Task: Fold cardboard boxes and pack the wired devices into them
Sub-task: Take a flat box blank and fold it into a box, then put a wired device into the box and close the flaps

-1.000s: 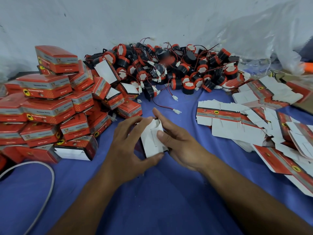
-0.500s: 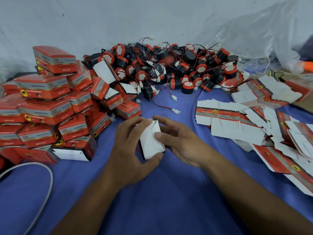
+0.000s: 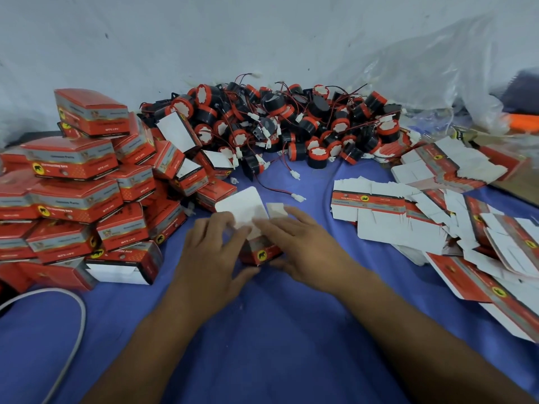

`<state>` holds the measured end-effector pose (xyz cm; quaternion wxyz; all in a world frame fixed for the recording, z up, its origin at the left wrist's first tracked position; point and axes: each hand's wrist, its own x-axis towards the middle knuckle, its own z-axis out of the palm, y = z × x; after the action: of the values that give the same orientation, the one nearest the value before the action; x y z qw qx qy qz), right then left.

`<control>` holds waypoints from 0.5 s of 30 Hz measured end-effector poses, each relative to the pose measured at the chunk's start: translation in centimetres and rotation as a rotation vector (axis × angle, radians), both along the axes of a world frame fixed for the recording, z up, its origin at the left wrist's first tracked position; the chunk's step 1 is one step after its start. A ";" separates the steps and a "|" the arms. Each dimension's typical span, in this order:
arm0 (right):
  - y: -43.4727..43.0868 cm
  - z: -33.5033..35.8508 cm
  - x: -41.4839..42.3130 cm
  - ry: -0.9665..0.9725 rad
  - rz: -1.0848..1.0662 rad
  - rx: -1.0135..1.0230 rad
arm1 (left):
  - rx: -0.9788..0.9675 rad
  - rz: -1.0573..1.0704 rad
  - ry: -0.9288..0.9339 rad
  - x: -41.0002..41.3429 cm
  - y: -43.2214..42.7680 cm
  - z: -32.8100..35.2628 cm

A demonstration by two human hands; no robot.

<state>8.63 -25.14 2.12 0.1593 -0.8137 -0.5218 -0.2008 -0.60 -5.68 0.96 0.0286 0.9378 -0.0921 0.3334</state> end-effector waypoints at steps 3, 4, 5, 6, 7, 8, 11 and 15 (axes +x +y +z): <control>0.4 -0.1 -0.6 -0.016 -0.179 -0.010 | -0.003 0.048 -0.041 0.2 -0.1 0.1; 0.7 -0.2 -0.8 -0.062 -0.272 -0.028 | -0.037 0.030 -0.025 0.2 -0.2 -0.1; 0.9 -0.4 -1.0 -0.105 -0.351 -0.046 | -0.096 -0.005 0.017 0.3 -0.3 -0.3; 0.9 -0.6 -1.0 -0.127 -0.406 -0.069 | -0.173 -0.044 0.078 0.3 -0.3 -0.6; 0.9 -0.7 -0.8 -0.127 -0.437 -0.092 | -0.245 -0.077 0.151 0.2 -0.4 -1.0; 0.8 -0.7 -0.6 -0.107 -0.451 -0.109 | -0.293 -0.097 0.222 0.1 -0.5 -1.4; 0.5 -0.2 -0.4 -0.018 -0.426 -0.038 | -0.442 -0.132 0.261 0.0 -0.6 -1.8; 1.1 -0.3 -1.2 0.097 -0.208 0.044 | -0.514 -0.193 0.162 0.5 -0.8 -1.4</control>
<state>7.47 -24.01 1.81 0.1803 -0.8687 -0.4215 -0.1878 -0.10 -6.53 -0.40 0.3044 0.9102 -0.0909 0.2656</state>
